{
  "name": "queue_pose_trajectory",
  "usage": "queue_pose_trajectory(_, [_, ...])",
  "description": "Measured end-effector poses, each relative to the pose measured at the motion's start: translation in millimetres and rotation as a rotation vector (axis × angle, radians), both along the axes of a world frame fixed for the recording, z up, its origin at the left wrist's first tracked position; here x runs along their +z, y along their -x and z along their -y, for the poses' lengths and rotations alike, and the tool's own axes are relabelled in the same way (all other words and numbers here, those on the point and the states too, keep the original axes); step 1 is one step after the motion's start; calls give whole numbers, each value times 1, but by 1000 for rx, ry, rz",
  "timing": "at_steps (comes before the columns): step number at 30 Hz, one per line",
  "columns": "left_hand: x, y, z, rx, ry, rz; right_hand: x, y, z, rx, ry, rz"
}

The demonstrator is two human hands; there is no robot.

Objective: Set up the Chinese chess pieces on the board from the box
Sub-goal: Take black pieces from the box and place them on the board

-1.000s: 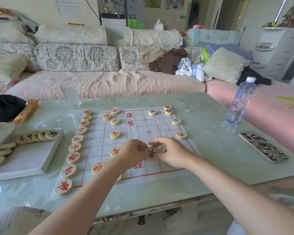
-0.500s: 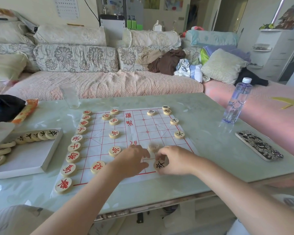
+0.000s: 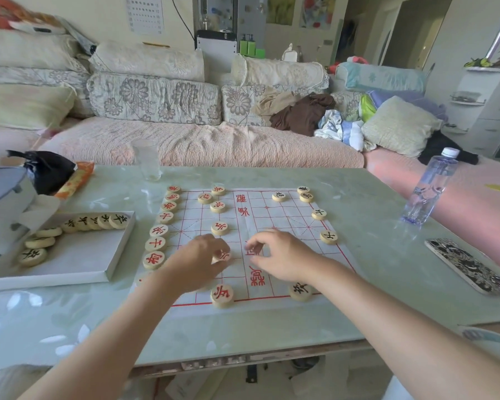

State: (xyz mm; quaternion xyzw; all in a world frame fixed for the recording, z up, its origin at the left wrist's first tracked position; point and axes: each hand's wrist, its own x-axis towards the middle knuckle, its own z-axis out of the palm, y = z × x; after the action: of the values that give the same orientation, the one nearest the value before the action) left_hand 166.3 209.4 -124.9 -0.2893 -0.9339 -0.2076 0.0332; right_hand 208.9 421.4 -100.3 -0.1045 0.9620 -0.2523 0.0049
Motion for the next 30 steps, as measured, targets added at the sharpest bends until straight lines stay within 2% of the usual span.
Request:
queue_pose_trajectory(4, [8,19,50,102,16,2,5,28,57,68,69,32])
queue_pose_trajectory(11, [21,43,157,371,-57,6,4,88,169,192,57,42])
queue_pose_trajectory(16, [10,53,238,574,24,16,0,122,244,280,-6,44])
queue_pose_trajectory(19, [-1,54,272,663,3,47,-6,143,279,290,-77,7])
queue_pose_trajectory(23, [-11,55,290,667,-27,68,-15,171,299,202,-144,-23])
queue_pose_trajectory(27, [-13,64,290,627,117,77,-23,193,298,93,-299,-83])
queue_pose_trajectory(30, [-17,71,283,626,163,192,-29,198,298,101,-383,-88])
